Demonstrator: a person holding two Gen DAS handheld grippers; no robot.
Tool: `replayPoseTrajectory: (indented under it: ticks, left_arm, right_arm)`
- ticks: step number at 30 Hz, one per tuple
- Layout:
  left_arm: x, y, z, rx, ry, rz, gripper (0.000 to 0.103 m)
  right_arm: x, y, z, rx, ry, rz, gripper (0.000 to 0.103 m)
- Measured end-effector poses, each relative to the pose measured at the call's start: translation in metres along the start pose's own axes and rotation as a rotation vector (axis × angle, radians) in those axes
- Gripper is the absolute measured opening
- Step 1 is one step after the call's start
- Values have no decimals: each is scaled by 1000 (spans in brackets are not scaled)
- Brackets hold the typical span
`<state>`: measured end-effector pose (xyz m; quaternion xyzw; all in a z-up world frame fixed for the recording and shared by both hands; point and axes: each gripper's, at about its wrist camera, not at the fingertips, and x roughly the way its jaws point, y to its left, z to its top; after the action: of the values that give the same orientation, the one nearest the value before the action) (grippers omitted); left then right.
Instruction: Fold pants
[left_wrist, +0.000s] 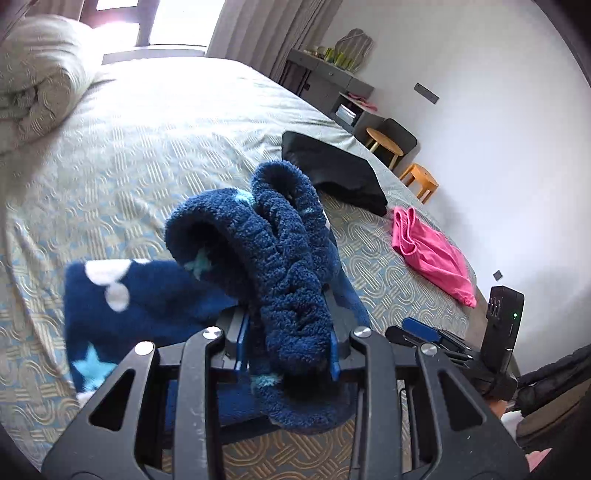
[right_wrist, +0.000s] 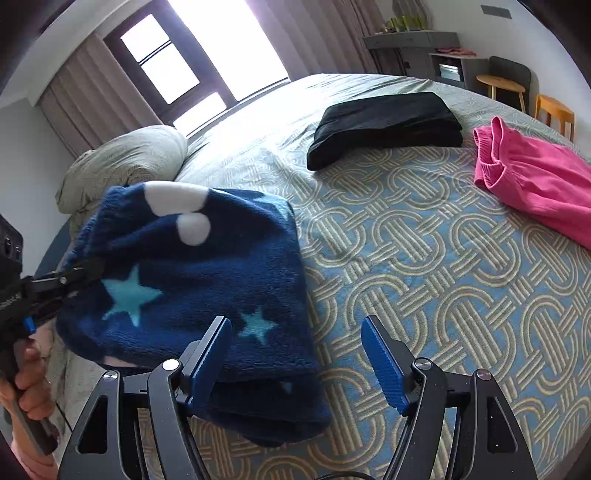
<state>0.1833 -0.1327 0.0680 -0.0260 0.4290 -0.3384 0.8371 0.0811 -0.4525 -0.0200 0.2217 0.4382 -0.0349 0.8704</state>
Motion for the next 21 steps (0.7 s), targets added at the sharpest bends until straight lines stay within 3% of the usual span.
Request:
replayPoseTrajectory:
  ticks: [6,12,16,21]
  left_arm:
    - [-34,74,6,-72,-49,152,34]
    - [3,158,-43,-252,100,153,37]
    - [23,171,-70,-288,131,177,42]
    - [5,159,-75,-267,108,185,43]
  right_arm:
    - [4,15,7,-43,9,-4,74]
    - [26,53,-4,-148,82,40,74]
    - [43,81,-16,-229,139,75,74]
    - [51,96,-23,-300,160,60,74]
